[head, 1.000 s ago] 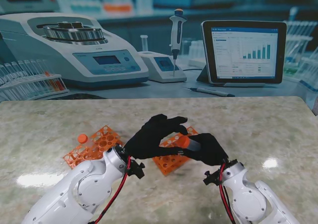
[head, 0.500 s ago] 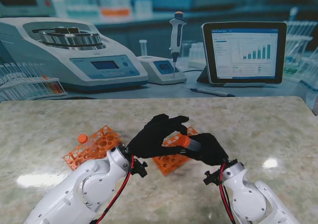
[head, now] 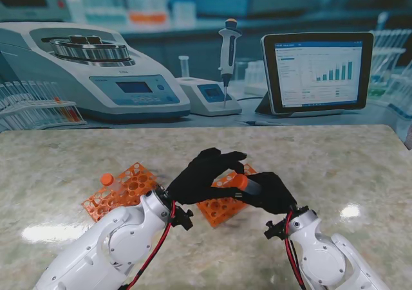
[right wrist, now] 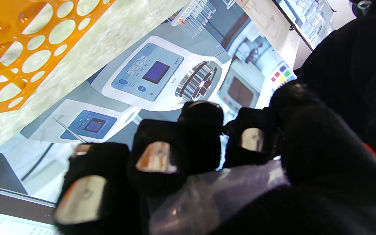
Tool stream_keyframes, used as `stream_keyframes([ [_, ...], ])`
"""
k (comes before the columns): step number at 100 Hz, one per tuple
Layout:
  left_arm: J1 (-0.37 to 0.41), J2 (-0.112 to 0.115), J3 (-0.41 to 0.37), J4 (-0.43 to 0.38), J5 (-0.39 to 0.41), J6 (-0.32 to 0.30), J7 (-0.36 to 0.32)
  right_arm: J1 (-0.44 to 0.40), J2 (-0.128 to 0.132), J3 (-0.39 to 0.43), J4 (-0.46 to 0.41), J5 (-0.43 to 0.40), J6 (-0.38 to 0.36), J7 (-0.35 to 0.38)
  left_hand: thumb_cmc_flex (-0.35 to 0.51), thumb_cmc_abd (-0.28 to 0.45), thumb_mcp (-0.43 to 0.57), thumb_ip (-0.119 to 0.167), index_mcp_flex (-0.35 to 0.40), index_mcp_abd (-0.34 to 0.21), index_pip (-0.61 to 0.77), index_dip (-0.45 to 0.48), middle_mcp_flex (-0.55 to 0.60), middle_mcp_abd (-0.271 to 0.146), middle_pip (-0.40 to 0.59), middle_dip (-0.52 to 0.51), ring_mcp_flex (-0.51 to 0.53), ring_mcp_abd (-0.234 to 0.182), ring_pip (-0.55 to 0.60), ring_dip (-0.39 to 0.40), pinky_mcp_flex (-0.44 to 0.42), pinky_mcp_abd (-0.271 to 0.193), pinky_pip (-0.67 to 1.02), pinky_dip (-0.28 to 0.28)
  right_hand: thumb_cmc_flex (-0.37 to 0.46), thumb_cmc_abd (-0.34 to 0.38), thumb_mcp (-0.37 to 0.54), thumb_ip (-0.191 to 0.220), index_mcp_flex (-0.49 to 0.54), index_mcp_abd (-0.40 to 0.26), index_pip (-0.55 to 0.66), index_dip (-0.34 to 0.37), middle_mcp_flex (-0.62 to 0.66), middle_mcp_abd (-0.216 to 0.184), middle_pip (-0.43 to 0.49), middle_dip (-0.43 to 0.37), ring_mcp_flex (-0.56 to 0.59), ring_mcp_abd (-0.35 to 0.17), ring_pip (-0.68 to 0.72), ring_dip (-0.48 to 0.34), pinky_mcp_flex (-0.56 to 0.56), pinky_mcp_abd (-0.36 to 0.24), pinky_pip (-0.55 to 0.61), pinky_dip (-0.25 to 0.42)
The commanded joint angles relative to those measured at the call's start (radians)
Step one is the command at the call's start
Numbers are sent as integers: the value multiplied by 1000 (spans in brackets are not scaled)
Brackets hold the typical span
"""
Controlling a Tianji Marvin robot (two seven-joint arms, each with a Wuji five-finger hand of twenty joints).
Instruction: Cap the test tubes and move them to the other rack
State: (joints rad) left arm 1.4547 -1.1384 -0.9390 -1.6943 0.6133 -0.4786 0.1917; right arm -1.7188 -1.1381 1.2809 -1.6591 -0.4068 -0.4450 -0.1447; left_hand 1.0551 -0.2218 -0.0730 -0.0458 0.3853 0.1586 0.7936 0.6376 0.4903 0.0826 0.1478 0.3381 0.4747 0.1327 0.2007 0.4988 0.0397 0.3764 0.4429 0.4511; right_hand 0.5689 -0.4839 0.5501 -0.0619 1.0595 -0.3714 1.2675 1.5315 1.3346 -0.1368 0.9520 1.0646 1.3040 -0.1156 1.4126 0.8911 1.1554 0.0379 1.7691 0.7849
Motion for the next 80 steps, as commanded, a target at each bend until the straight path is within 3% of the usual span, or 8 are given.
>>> stream_keyframes([
  [1, -2, -5, 4, 3, 10, -6, 5, -7, -3, -4, -6, 0, 3, 2, 233, 79, 110, 47, 130, -155, 89, -7, 11, -39, 4, 6, 18, -31, 16, 10, -3, 9, 5, 10, 26, 34, 10, -5, 16, -56, 38, 36, 9, 20, 10, 1, 17, -23, 57, 20, 20, -9, 102, -3],
  [8, -2, -6, 5, 7, 18, -13, 13, -7, -3, -4, -6, 0, 3, 1, 235, 35, 218, 56, 173, -171, 45, -56, 14, -44, 6, 4, 22, -33, 17, 9, -1, 8, 7, 10, 26, 35, 10, -5, 16, -56, 37, 36, 8, 20, 10, 1, 17, -23, 58, 20, 20, -8, 102, -3],
  [24, -3, -6, 4, 12, 33, -26, 25, -6, -3, -5, -6, 0, 3, 2, 236, -30, 353, 8, 220, -179, -65, -106, 19, -39, 0, -11, 19, -30, 4, -5, -3, 6, 12, 5, 27, 35, 10, -5, 15, -57, 37, 36, 9, 20, 10, 1, 17, -19, 57, 20, 20, -8, 102, -3],
  [30, -3, -6, 4, 14, 37, -30, 28, -6, -3, -5, -5, 0, 3, 3, 236, -41, 390, 3, 257, -186, -123, -128, 25, -32, -4, -20, 21, -29, -1, -15, -1, 8, 15, 3, 27, 34, 10, -5, 15, -57, 37, 36, 9, 20, 9, 1, 17, -20, 57, 19, 20, -8, 102, -4],
  [52, -4, -6, 5, 19, 47, -42, 35, -6, -3, -5, -5, -1, 2, 2, 218, -54, 433, 17, 308, -210, -244, -187, 33, -30, -9, -32, 23, -27, 1, -22, -3, 9, 29, -4, 27, 35, 9, -5, 17, -57, 36, 36, 9, 20, 10, 1, 17, -16, 57, 19, 20, -8, 101, -4],
  [80, -2, -2, 1, 20, 58, -57, 30, -6, -3, -6, -5, -1, 2, 2, 202, -98, 513, 11, 260, -311, -232, -185, 28, -53, -9, -38, 16, -30, -4, -27, -7, 5, 34, -9, 28, 36, 9, -5, 17, -58, 36, 37, 9, 21, 9, 1, 17, -18, 56, 19, 20, -7, 101, -4],
])
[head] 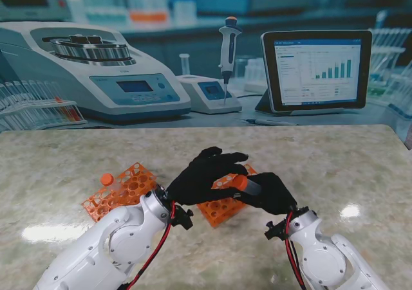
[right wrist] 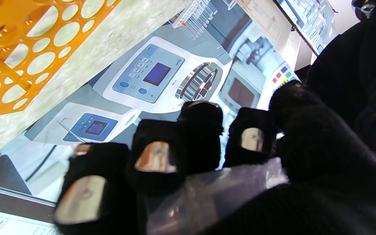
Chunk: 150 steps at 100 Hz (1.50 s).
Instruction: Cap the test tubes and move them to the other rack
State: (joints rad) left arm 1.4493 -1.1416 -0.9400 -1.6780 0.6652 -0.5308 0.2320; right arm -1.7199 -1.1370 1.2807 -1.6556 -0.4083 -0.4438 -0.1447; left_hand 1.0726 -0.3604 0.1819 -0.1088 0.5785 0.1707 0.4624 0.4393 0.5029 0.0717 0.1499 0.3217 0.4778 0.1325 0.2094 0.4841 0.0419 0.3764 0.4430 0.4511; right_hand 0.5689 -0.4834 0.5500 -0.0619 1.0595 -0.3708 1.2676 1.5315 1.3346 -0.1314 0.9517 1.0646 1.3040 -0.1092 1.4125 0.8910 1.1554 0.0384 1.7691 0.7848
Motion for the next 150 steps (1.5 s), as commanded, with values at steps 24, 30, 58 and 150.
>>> stream_keyframes([
  [24, 6, 5, -1, 2, 4, -17, -27, -4, -4, -6, -8, 1, 1, 3, 176, 37, 269, 69, 30, -363, 89, 4, 3, -54, -13, -25, 2, -30, -18, -15, -11, -1, 33, -11, 27, 36, 8, -5, 17, -58, 35, 37, 9, 15, 10, 1, 17, -22, 57, 19, 20, -7, 100, -4],
  [30, 8, 7, -4, 0, 1, -20, -34, -4, -4, -6, -8, 1, 1, 3, 176, 41, 271, 69, 26, -360, 69, -13, -1, -57, -18, -31, -4, -28, -27, -22, -13, -2, 30, -13, 28, 36, 8, -5, 17, -58, 35, 37, 9, 14, 10, 1, 17, -23, 57, 19, 20, -7, 100, -4],
  [58, 15, 12, -12, -10, 0, -33, -51, -4, -4, -6, -8, 1, 2, 3, 188, 45, 277, 66, 29, -395, 50, -41, -5, -62, -21, -41, -18, -22, -43, -38, -15, -1, 21, -17, 28, 36, 7, -5, 17, -58, 35, 37, 9, 15, 10, 1, 17, -24, 57, 19, 20, -7, 100, -4],
  [150, 61, 27, -58, -60, -8, -84, -105, -1, -4, -8, -6, 5, 4, 6, 164, 76, 208, 74, 25, -403, 32, -109, -15, -58, -26, -49, -33, -8, -49, -48, -18, -4, -5, -14, 28, 36, 7, -6, 17, -58, 35, 37, 9, 15, 9, 1, 17, -25, 57, 18, 19, -5, 100, -5],
])
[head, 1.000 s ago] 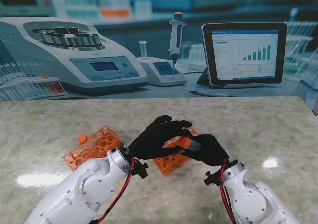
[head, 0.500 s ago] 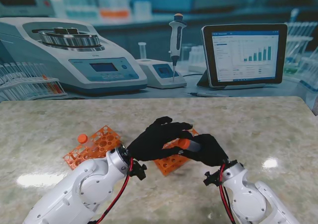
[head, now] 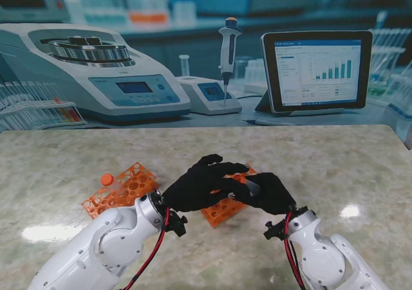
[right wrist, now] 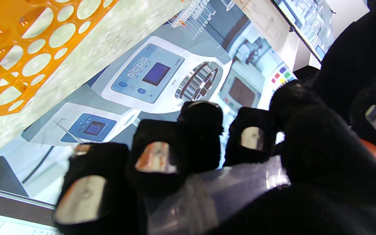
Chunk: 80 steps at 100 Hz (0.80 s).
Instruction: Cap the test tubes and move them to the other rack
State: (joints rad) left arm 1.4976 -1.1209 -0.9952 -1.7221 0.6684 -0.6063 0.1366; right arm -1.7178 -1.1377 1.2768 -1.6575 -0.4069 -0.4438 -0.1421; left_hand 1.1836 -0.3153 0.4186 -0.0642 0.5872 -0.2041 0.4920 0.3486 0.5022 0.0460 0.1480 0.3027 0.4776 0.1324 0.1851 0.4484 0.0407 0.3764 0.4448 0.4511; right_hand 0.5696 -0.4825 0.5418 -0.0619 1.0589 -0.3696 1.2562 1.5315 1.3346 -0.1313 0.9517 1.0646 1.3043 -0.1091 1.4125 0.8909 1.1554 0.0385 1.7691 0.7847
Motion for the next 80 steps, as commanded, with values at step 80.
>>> stream_keyframes([
  [80, -61, 2, 58, 2, -118, 66, -74, -5, -3, -3, -5, 3, -1, 4, -7, 51, -274, 49, 33, 5, -28, 38, 26, -8, 7, 63, 32, -1, 58, 92, 34, 1, 59, 56, 28, 36, 14, -5, 17, -60, 46, 38, 9, 17, 9, 2, 17, -22, 57, 19, 19, -5, 100, -4],
])
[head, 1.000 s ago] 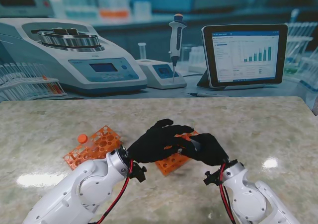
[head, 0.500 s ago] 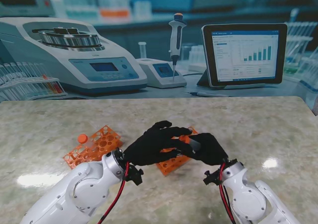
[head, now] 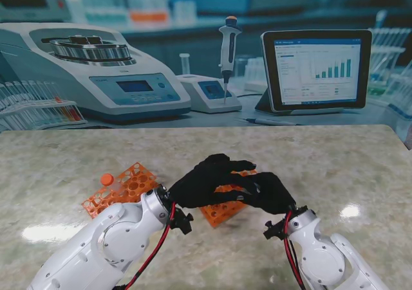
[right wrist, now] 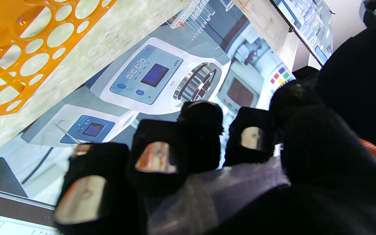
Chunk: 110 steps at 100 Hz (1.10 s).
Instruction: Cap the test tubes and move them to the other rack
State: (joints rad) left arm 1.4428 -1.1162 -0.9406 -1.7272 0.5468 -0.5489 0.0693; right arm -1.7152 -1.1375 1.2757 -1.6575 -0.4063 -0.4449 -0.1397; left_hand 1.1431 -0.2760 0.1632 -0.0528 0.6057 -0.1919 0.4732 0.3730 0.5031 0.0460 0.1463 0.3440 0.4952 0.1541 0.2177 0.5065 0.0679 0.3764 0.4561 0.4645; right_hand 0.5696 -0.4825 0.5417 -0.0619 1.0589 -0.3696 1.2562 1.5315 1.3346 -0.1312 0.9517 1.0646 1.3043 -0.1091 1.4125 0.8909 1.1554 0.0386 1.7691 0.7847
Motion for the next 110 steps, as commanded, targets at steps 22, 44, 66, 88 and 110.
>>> stream_keyframes([
  [22, -27, -4, 23, 26, 1, 23, -11, -8, -3, -1, -6, 1, -1, 0, 43, 12, 22, 41, 21, -10, 1, 17, 52, -22, 35, 78, 41, -82, 171, 241, 68, -44, 236, 161, 27, 34, 15, -5, 17, -60, 46, 38, 9, 16, 9, 2, 16, -20, 57, 19, 19, -5, 100, -4],
  [44, -49, -6, 41, 45, 6, 27, -11, -10, -3, -1, -6, 0, -6, 0, 124, -24, 44, 38, 37, 9, 22, 11, 102, -94, 74, 110, 161, -122, 276, 603, 179, -114, 529, 299, 26, 32, 15, -5, 17, -60, 46, 38, 8, 15, 9, 2, 17, -28, 57, 19, 19, -5, 100, -4],
  [66, -61, -3, 51, 47, 5, 32, -24, -19, -3, -1, -17, -6, -14, -4, 146, 64, 163, 35, 33, 37, 111, 85, 197, -111, 132, 374, 230, -154, 557, 660, 296, -168, 831, 402, 22, 33, 17, -4, 15, -63, 45, 38, 9, 13, 8, 1, 17, -31, 57, 19, 19, -5, 100, -4],
  [88, -68, 0, 57, 46, 5, 45, -42, -29, -3, -1, -28, -10, -23, -11, 148, 111, 277, 3, 15, 54, 265, 221, 284, -77, 236, 655, 255, -186, 787, 638, 410, -198, 1026, 490, 19, 34, 18, -3, 10, -64, 45, 37, 8, 15, 7, 0, 17, -31, 57, 20, 19, -5, 100, -4],
  [110, -70, -1, 60, 46, 7, 65, -38, -33, -4, -1, -30, -11, -33, -14, 148, 168, 310, 0, 9, 33, 443, 375, 350, -62, 370, 765, 380, -248, 872, 630, 624, -230, 1103, 457, 14, 34, 15, -5, 5, -67, 41, 33, 2, 22, -5, -9, 17, -29, 56, 20, 19, -5, 100, -4],
])
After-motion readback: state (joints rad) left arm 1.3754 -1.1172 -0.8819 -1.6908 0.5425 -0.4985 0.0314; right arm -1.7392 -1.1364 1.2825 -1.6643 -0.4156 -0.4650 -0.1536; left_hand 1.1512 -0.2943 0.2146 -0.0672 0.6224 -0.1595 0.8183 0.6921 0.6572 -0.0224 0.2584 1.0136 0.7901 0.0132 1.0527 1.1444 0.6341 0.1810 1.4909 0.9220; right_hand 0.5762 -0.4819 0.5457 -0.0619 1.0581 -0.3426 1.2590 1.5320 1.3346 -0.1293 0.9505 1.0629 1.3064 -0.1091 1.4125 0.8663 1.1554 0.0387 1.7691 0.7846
